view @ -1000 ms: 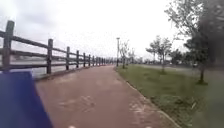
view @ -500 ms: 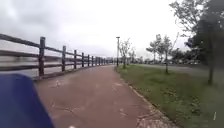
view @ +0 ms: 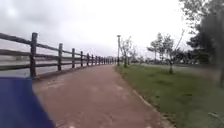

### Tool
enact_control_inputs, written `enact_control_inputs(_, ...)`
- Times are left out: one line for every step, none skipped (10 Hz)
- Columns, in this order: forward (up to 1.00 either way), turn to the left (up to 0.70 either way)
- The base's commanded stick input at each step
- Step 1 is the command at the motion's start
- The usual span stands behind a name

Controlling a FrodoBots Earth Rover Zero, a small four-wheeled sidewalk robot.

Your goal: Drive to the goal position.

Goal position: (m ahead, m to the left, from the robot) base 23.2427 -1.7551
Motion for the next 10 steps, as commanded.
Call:
enact_control_inputs(0.85,0.34)
enact_control_inputs(0.85,0.27)
enact_control_inputs(0.85,0.08)
enact_control_inputs(0.85,0.19)
enact_control_inputs(0.85,0.01)
enact_control_inputs(0.85,0.00)
enact_control_inputs(0.85,0.00)
enact_control_inputs(0.85,0.06)
enact_control_inputs(0.85,0.14)
enact_control_inputs(0.85,0.16)
